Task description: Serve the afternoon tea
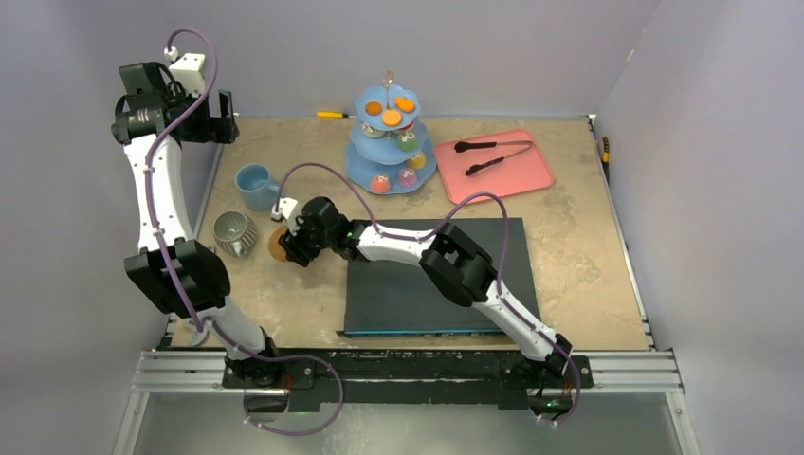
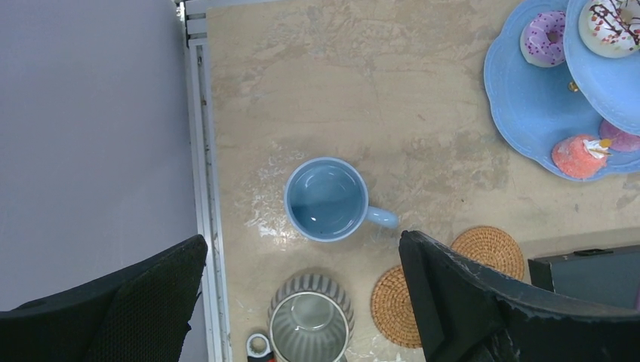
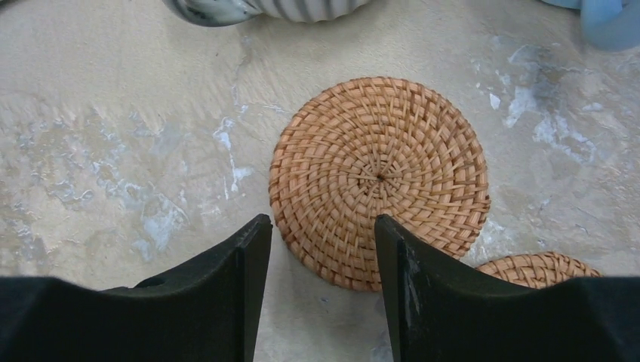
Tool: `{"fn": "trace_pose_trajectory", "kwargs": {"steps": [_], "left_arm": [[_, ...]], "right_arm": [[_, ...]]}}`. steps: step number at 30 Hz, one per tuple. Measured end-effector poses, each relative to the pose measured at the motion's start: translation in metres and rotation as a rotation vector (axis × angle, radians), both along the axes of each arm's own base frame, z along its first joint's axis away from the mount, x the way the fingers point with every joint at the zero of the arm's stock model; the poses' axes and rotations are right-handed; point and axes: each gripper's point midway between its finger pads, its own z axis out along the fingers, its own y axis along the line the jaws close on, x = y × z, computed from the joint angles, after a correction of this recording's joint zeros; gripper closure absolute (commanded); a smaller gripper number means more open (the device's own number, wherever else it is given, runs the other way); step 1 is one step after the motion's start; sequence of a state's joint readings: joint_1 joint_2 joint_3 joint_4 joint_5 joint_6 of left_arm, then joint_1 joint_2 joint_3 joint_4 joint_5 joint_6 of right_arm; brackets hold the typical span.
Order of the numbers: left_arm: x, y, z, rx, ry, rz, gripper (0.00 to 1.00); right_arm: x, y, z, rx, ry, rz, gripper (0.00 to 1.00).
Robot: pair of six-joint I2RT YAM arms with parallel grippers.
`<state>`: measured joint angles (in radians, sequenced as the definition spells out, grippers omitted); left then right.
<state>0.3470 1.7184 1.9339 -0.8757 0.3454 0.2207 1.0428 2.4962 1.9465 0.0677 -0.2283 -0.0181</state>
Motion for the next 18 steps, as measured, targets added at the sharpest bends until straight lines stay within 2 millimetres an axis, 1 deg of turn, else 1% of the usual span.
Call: {"fn": "trace_pose_trajectory", "kwargs": {"steps": [7,11,13,15,18], "left_arm": [[0.001,0.0,0.0,0.0,-0.002,0.0,0.01],[0.001,0.0,0.0,0.002,-0.005,0.001,0.01],[0.001,0.0,0.0,0.001,-0.004,0.001,0.01],[0.001,0.0,0.0,0.002,-0.005,0.001,0.01],[0.001,0.0,0.0,0.002,-0.005,0.001,0.01]], "right_arm": [[-0.01,0.005,0.0,0.001,0.009,0.014,0.46],[-0.016,0.013,-0.001,0.011,0.018,0.022,0.46],[-0.02,0.02,0.0,0.02,0.02,0.033,0.44],[-0.025,0.027,0.001,0.027,0.024,0.047,0.4],[-0.029,0.029,0.001,0.022,0.026,0.059,0.37]]}}
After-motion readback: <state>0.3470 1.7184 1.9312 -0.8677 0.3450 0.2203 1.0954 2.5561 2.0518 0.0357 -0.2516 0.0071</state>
